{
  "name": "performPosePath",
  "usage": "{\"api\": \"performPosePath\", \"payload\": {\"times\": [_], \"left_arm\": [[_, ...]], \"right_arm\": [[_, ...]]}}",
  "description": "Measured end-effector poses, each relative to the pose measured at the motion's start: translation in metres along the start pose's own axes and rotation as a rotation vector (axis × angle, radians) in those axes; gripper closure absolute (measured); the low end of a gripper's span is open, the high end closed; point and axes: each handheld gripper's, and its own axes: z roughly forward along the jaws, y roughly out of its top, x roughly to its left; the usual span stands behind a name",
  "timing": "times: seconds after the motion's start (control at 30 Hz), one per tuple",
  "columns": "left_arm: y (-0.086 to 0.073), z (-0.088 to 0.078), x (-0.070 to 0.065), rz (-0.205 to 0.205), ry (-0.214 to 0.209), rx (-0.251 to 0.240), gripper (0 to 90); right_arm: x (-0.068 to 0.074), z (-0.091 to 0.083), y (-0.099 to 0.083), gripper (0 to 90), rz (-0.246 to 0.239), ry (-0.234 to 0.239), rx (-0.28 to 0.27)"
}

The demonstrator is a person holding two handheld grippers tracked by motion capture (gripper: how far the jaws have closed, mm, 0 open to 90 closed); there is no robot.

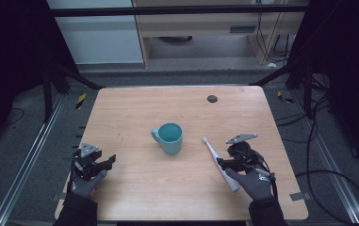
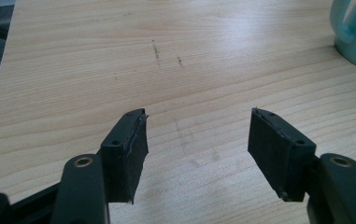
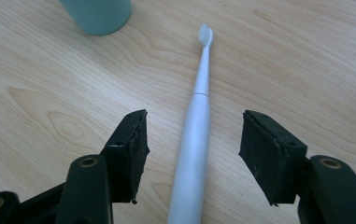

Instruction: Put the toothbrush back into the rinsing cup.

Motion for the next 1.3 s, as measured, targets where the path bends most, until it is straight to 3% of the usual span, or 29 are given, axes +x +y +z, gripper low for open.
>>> {"api": "performPosePath", "payload": {"times": [0.37, 0.7, 1.3], "left_arm": [[0.0, 0.0, 0.0, 0.003, -0.003, 0.002, 36.7], [0.0, 0.002, -0.001, 0.003, -0.006, 0.012, 36.7], [-0.001, 0.003, -0.001, 0.009, -0.009, 0.021, 36.7]], "right_arm": [[0.002, 0.024, 0.002, 45.4, -0.024, 0.009, 0.108], [0.001, 0.04, -0.003, 48.7, -0.013, 0.018, 0.207], [-0.005, 0.055, -0.007, 56.5, 0.014, -0.006, 0.289]]}}
